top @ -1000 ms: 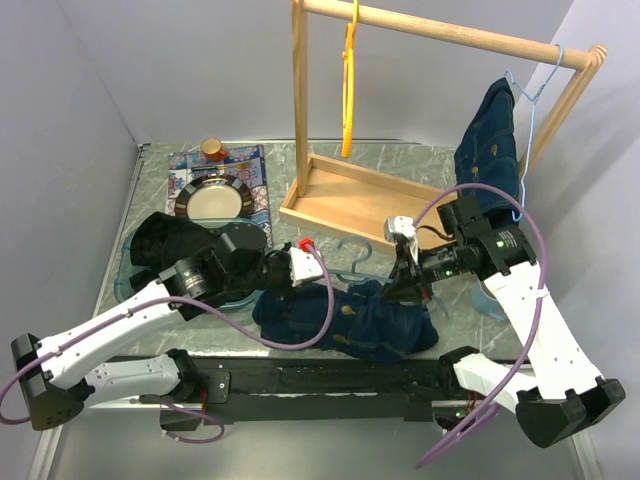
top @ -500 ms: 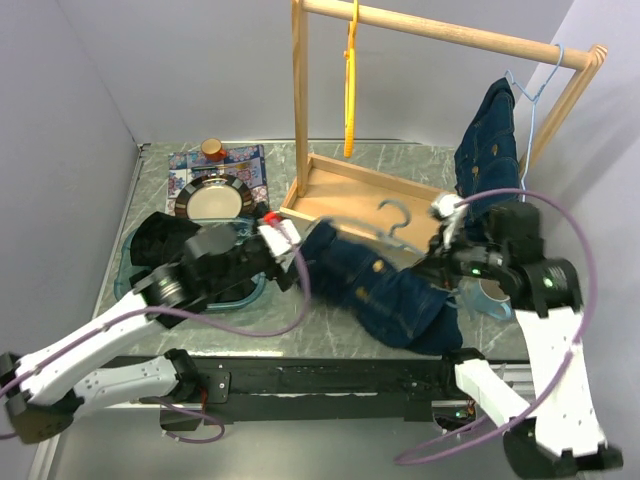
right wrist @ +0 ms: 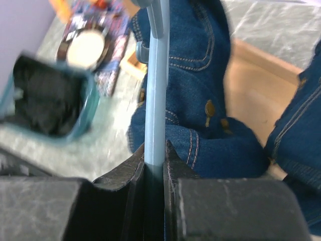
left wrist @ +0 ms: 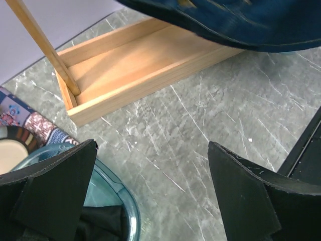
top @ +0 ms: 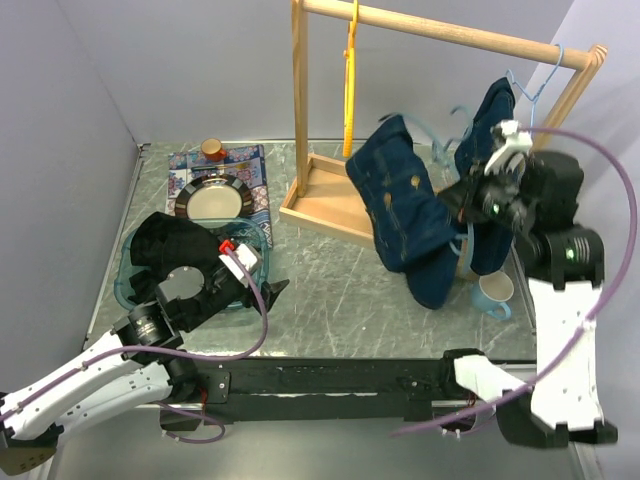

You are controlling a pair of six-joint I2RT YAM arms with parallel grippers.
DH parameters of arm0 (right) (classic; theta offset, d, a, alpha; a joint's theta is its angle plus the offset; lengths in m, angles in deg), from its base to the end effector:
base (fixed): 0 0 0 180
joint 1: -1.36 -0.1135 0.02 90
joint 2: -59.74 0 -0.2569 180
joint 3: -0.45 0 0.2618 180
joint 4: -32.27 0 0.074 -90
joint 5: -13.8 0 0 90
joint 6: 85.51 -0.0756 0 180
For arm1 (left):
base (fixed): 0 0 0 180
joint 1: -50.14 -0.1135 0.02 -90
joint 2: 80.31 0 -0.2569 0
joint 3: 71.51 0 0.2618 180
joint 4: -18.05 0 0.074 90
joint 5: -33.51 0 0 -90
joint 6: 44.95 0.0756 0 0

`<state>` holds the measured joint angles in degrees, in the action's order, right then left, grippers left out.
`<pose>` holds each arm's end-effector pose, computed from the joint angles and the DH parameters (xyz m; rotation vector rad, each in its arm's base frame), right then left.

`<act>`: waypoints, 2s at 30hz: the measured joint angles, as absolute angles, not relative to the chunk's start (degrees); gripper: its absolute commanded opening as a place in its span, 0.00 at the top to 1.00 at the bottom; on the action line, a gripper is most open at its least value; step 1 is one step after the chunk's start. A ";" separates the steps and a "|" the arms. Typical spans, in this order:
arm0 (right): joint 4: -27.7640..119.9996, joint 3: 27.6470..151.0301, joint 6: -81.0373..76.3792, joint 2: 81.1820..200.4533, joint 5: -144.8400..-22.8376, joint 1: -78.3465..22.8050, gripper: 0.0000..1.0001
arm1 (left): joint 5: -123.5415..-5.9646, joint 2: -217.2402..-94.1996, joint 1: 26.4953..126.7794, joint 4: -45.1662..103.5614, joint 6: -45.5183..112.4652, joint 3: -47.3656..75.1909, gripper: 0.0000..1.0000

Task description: Place the skirt on the hanger

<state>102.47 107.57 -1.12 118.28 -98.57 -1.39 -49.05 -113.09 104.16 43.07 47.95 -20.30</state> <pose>0.1913 0.0380 0.4759 -0.2111 1.9364 0.4763 0.1256 -0.1564 0.3183 0.7291 1.5535 -0.5582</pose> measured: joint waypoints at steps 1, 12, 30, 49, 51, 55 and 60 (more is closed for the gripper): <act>101.84 108.71 -2.41 119.85 -97.34 -1.39 1.00 | -49.01 -113.07 104.16 43.05 47.60 -20.43 0.03; 94.43 125.25 -9.80 132.90 -85.56 -0.84 1.00 | -48.59 -113.09 104.16 41.85 44.76 -20.54 0.03; 88.57 128.49 -13.80 144.47 -84.41 6.07 0.87 | -48.48 -113.92 104.16 41.85 43.88 -20.59 0.03; 84.18 115.11 4.30 119.64 -90.55 6.26 0.01 | -41.57 -115.93 104.16 42.46 36.52 -20.59 0.03; 84.70 113.43 8.04 115.99 -92.58 6.28 0.00 | -39.54 -116.21 104.16 43.40 33.65 -20.59 0.03; 87.89 108.95 16.47 108.03 -101.65 6.28 0.00 | -35.80 -114.79 104.16 46.22 25.79 -20.43 0.03; 91.54 102.41 24.01 103.92 -120.14 6.26 0.00 | -30.10 -111.01 104.16 54.55 12.98 -17.00 0.03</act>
